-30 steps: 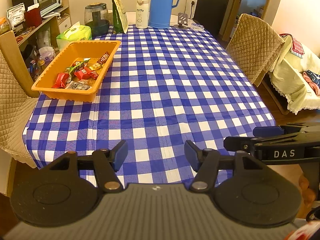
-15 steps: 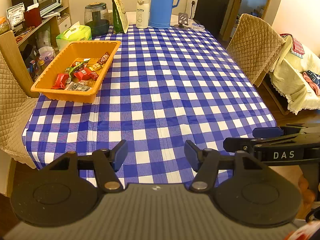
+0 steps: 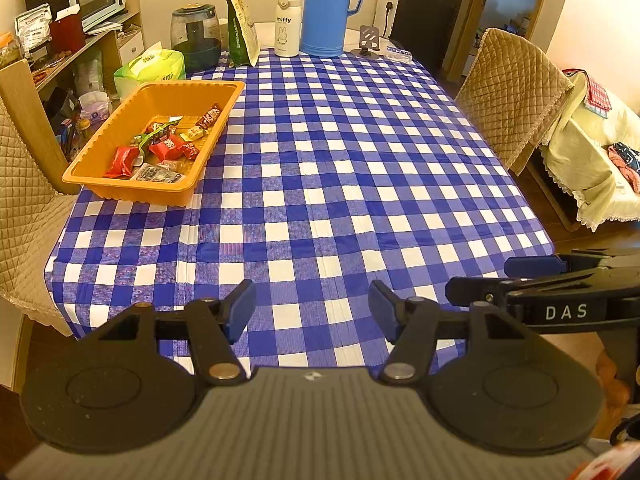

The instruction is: Organize snacks

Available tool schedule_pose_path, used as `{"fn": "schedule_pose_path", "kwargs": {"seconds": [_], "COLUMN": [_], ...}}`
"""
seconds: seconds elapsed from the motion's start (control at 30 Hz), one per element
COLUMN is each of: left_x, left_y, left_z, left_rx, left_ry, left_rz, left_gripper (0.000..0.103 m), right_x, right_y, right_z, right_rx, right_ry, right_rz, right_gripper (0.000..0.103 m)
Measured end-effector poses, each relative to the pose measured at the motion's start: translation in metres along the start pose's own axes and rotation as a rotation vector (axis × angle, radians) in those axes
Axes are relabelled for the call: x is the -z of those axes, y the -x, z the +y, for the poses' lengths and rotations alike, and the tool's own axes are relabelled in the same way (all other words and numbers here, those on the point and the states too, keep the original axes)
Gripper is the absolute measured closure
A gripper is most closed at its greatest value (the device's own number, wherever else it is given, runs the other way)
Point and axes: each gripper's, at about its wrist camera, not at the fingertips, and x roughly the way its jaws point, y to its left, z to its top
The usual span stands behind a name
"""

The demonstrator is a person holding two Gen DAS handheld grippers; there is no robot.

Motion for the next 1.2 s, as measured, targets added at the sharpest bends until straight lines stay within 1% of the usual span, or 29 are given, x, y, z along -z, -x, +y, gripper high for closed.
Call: {"fn": "schedule_pose_path", "kwargs": {"seconds": [1.2], "left_x": [-0.003], "left_y": [-0.002], "left_z": [0.003], "left_rx": [-0.001], "left_ry": [0.001], "left_rz": [0.002], "left_gripper": [0.043], "right_x": [-0.002], "right_y": [-0.012], "right_z": [0.006], "right_rx": [-0.004], "right_ry": [0.002], "right_rz": [0.013], "right_gripper": [0.019]}}
